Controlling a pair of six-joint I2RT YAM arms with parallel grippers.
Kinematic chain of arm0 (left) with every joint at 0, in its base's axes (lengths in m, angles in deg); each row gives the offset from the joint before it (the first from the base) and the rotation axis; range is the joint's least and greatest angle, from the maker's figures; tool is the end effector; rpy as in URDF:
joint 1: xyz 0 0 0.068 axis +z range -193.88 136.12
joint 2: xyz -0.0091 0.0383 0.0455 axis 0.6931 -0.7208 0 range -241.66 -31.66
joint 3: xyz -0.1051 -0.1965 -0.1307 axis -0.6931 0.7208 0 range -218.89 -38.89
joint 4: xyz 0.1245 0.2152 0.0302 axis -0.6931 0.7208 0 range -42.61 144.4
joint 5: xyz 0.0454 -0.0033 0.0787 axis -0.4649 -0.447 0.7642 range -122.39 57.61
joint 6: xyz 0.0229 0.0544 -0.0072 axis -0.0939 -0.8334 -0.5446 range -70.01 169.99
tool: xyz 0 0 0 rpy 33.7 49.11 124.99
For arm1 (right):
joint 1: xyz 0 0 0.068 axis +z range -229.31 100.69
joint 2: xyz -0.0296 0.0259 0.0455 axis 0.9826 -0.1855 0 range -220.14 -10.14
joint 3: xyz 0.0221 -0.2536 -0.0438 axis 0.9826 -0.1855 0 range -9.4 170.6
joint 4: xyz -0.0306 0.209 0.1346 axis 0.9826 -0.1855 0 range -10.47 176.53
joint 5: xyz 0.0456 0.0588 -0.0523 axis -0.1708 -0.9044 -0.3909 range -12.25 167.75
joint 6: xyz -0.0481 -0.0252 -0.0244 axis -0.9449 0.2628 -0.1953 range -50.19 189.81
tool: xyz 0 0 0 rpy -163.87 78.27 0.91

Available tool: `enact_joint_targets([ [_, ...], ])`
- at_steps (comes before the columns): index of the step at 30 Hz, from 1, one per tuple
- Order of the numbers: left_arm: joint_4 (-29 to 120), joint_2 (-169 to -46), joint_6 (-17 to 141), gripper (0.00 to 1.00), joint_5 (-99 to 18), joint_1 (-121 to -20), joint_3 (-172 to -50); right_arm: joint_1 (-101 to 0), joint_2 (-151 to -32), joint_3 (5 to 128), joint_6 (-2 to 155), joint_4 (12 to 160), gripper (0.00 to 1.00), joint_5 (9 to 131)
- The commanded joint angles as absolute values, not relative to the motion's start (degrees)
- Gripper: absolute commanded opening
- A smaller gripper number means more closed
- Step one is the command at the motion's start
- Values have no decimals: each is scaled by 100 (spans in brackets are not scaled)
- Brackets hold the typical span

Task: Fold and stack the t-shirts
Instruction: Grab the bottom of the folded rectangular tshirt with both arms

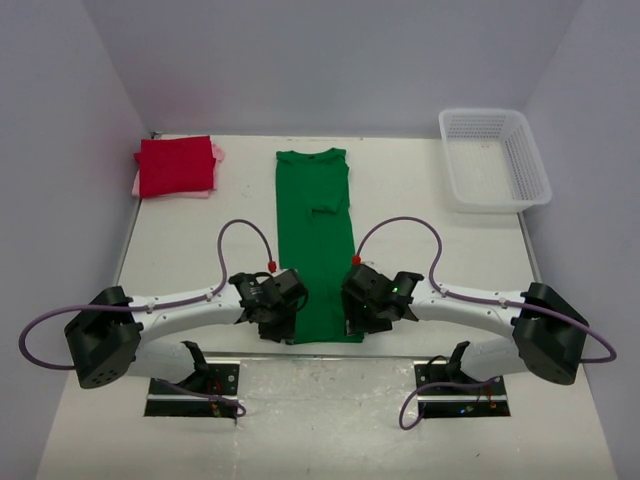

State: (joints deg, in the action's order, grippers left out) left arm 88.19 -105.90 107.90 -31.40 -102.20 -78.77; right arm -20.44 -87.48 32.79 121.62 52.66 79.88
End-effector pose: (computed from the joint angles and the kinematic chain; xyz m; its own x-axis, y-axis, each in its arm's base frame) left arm 0.1104 -0.1773 0.1574 -0.9886 -0.0111 -0.1502 0.0207 0.9779 -0.2082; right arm 0.1217 0.1984 0.1615 -0.9654 -0.0791 -0.2486 -0.1452 0.9547 0.2599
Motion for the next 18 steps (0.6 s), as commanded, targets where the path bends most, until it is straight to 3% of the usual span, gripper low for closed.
enact_joint_targets([
  [1,8651,-10698,10791,38,-3160,-10259,-8117,-2007,-8801,3375,12228,5357,61,8003],
  [18,8501,-11085,10650,35,-3116,-10250,-8196,-1989,-8722,3243,12254,5375,60,7994],
])
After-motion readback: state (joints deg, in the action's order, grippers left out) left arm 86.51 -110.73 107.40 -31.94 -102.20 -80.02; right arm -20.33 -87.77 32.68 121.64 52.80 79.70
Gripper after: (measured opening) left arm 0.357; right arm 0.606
